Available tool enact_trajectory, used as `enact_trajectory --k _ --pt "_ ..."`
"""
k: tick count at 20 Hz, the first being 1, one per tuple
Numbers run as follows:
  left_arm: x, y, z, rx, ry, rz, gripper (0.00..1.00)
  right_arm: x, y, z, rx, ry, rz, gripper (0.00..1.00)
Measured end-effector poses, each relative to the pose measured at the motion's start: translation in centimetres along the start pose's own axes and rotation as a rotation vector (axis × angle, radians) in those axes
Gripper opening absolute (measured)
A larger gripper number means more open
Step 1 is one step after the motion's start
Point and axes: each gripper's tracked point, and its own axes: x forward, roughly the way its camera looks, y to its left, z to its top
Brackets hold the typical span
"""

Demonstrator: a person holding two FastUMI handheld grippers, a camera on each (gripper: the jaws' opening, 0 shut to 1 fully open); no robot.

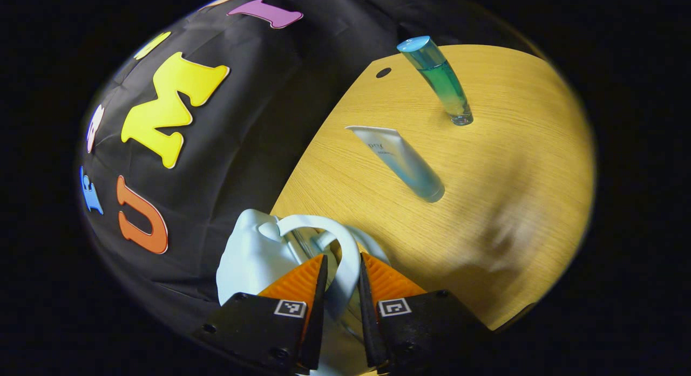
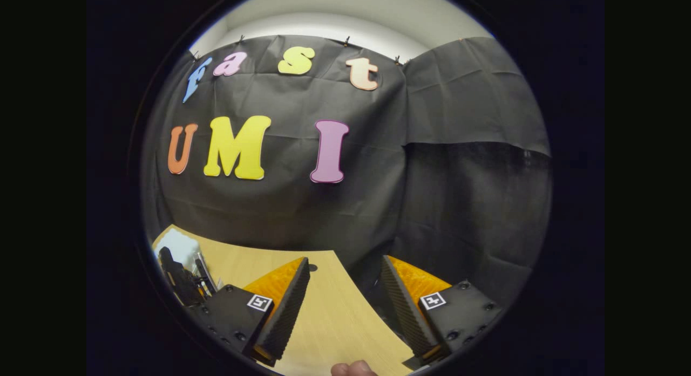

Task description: First open the suitcase, pack the skin care products into it, and then close the suitcase.

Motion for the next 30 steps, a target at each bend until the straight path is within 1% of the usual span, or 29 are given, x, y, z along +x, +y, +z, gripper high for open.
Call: enact_trajectory --k 1,2,3,4,5,7,9,12,14,16,18,20,23,25,26,28,30 --pt "-0.2 0.2 0.3 0.001 -0.012 0.002 0.29 -0.2 0.2 0.0 0.001 0.000 0.000 0.80" --pt "-0.5 0.4 0.7 0.000 -0.031 0.009 0.25 -0.3 0.3 0.0 0.000 0.000 0.001 0.80" --pt "-0.8 0.9 0.9 -0.007 -0.045 0.022 0.19 -0.4 0.5 0.0 -0.001 0.001 0.003 0.80" --pt "-1.0 1.5 1.0 -0.025 -0.056 0.031 0.14 -0.4 0.8 0.0 -0.002 0.000 0.007 0.80" --pt "-1.3 2.2 0.9 -0.050 -0.063 0.038 0.11 -0.5 1.1 0.1 -0.002 -0.002 0.011 0.80" --pt "-2.2 3.9 0.9 -0.103 -0.084 0.050 0.06 -0.8 1.8 0.4 0.000 -0.010 0.023 0.81" --pt "-3.4 5.7 1.2 -0.154 -0.119 0.063 0.04 -0.9 2.6 0.6 0.000 -0.016 0.038 0.81" --pt "-5.6 9.3 1.3 -0.238 -0.177 0.101 0.03 -1.2 4.3 1.0 0.000 -0.025 0.067 0.81" --pt "-7.5 12.0 0.6 -0.334 -0.214 0.116 0.03 -1.3 5.7 1.3 -0.005 -0.032 0.091 0.81" --pt "-9.4 15.0 -0.7 -0.456 -0.243 0.126 0.03 -1.5 7.3 1.6 -0.011 -0.037 0.117 0.81" --pt "-11.4 18.2 -2.3 -0.567 -0.282 0.154 0.03 -1.6 9.0 2.1 -0.019 -0.043 0.146 0.81" --pt "-12.8 22.1 -4.6 -0.641 -0.312 0.199 0.03 -1.9 10.9 2.5 -0.033 -0.049 0.175 0.81" --pt "-13.5 28.2 -10.9 -0.704 -0.325 0.301 0.03 -2.2 13.6 3.2 -0.055 -0.051 0.223 0.81" --pt "-13.3 31.2 -15.5 -0.744 -0.335 0.346 0.03 -2.5 15.0 3.4 -0.072 -0.050 0.249 0.80" --pt "-12.9 32.2 -17.8 -0.752 -0.347 0.355 0.03 -2.7 15.4 3.6 -0.082 -0.054 0.256 0.81" --pt "-12.4 34.2 -22.7 -0.768 -0.391 0.345 0.03 -2.6 16.1 3.9 -0.102 -0.056 0.259 0.81" --pt "-10.5 35.0 -28.0 -0.825 -0.394 0.340 0.03 -2.7 16.5 3.7 -0.127 -0.043 0.249 0.81"
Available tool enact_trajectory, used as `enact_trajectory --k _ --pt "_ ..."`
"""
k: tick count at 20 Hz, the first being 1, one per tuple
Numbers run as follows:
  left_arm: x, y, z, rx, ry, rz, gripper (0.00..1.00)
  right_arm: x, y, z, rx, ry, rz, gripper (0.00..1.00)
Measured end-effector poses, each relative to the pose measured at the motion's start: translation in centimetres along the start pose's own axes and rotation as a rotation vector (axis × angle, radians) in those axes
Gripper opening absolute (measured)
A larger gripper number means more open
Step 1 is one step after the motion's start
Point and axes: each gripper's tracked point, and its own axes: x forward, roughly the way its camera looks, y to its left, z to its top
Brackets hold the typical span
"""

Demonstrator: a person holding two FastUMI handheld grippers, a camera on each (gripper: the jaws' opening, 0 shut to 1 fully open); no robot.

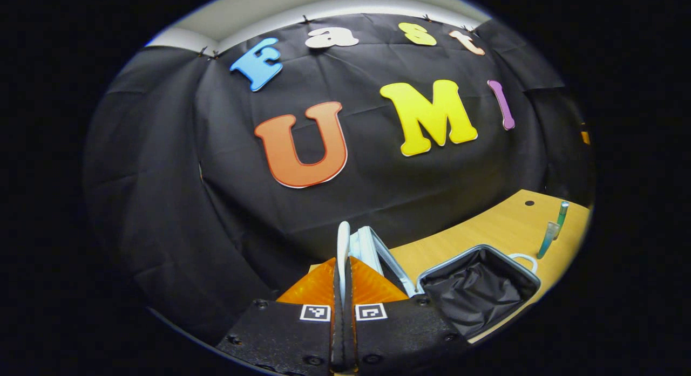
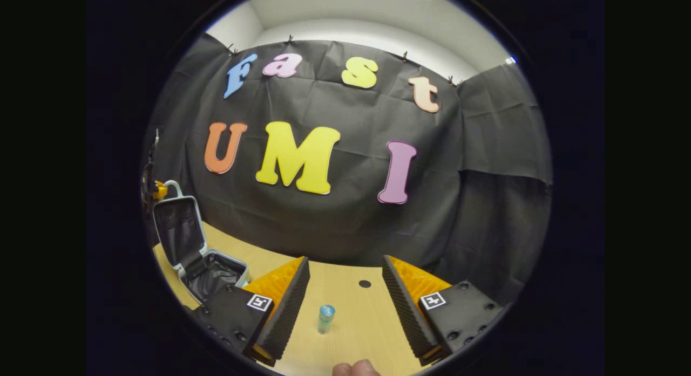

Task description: First open the suitcase, pack the skin care products into it, and then close the suitcase.

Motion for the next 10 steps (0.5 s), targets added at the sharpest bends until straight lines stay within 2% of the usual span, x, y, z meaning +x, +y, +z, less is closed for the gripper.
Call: enact_trajectory --k 4,10 --pt "2.7 5.4 -9.1 -0.152 0.091 0.020 0.03 -0.3 0.5 -0.2 -0.056 0.026 -0.038 0.81" --pt "6.5 6.0 -20.1 -0.382 0.198 -0.008 0.05 0.2 2.0 -1.2 -0.099 0.084 -0.056 0.82"
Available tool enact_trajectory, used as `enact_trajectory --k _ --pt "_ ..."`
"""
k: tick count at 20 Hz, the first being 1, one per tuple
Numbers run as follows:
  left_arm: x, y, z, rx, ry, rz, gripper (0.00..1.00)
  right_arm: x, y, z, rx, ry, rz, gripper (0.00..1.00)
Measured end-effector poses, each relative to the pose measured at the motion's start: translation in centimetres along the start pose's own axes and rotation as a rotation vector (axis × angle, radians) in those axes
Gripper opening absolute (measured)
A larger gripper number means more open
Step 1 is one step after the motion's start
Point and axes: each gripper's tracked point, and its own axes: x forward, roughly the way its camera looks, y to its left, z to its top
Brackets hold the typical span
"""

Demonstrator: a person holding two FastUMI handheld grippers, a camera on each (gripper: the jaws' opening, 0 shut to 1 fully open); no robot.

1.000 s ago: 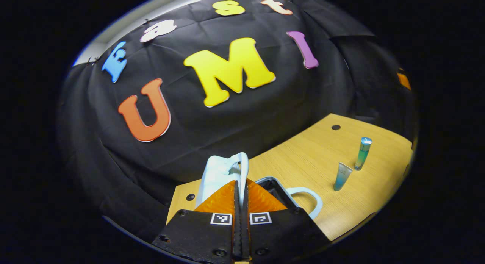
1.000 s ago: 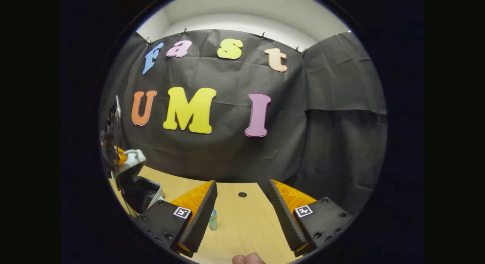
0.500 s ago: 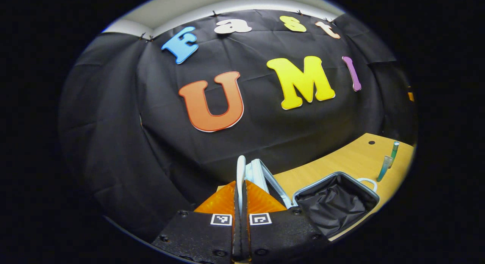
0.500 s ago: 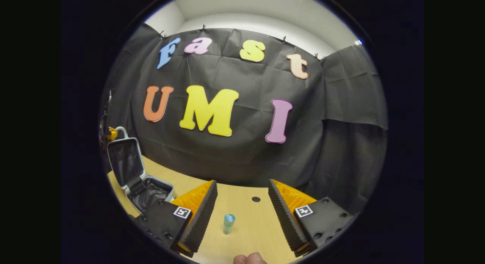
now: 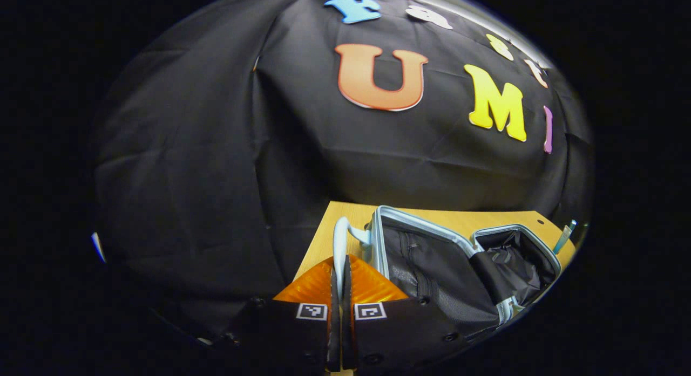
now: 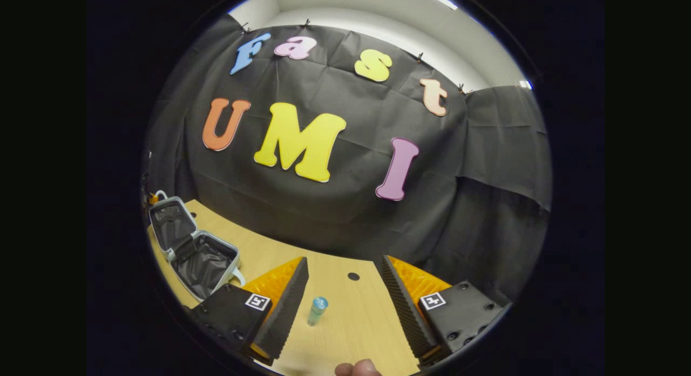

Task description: First open the suitcase, pack the skin care products into it, and then close the suitcase.

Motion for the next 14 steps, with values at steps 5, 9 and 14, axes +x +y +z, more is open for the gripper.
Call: enact_trajectory --k 5,9,14 --pt "1.4 0.7 -4.1 -0.004 0.074 -0.026 0.08 0.4 2.0 -1.2 0.004 0.059 0.013 0.82" --pt "1.7 1.8 -4.7 -0.015 0.072 0.000 0.21 0.5 2.7 -1.3 -0.008 0.061 0.031 0.82" --pt "0.8 2.7 -4.1 -0.015 0.069 0.035 0.46 1.1 2.3 -2.6 0.003 0.094 0.037 0.81"
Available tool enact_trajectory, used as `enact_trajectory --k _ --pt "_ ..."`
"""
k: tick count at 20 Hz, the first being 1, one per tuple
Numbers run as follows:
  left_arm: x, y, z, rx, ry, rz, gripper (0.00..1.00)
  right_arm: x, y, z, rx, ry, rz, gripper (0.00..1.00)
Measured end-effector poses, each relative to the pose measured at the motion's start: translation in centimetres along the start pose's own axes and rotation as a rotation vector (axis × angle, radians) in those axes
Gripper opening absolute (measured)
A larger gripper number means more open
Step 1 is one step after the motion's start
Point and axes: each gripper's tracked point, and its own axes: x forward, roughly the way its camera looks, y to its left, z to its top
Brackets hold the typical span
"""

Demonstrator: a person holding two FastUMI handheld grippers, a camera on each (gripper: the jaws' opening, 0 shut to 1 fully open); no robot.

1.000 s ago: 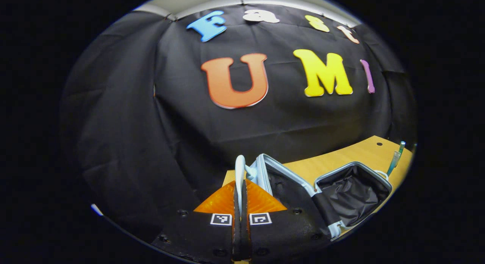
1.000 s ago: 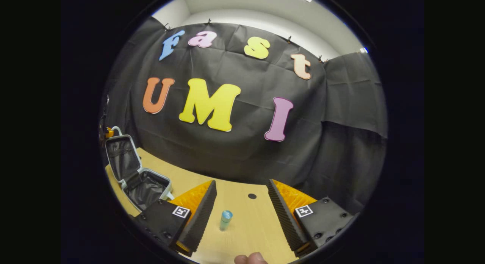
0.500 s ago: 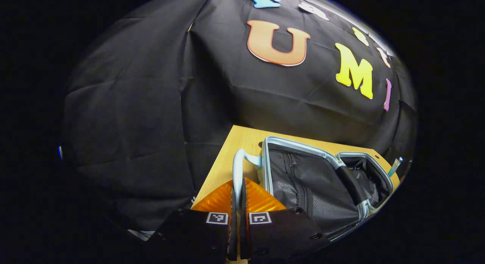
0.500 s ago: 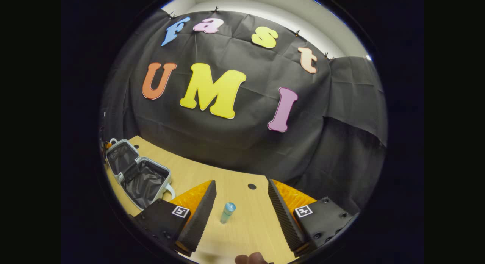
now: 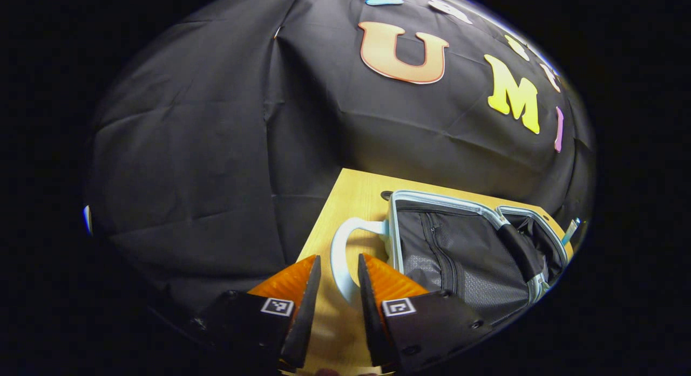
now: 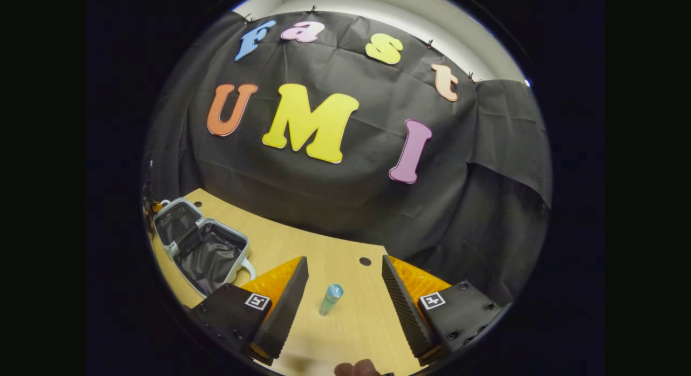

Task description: First open the suitcase, pack the skin care products into it, and then close the suitcase.

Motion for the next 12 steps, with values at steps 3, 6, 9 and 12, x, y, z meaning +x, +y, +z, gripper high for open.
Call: enact_trajectory --k 3,6,9,12 --pt "-1.8 -1.3 1.2 0.007 -0.015 -0.020 0.75 0.6 0.1 -0.9 0.016 0.021 0.014 0.82" --pt "-4.5 -4.4 3.8 0.046 -0.042 -0.053 0.87 0.8 0.3 -1.4 0.027 0.015 0.046 0.82" --pt "-8.5 -9.7 8.3 0.061 -0.126 -0.092 0.90 0.9 -0.2 -1.7 0.065 -0.002 0.067 0.82" --pt "-11.8 -16.0 12.0 0.044 -0.188 -0.104 0.98 0.9 -2.0 -2.0 0.111 -0.034 0.078 0.82"
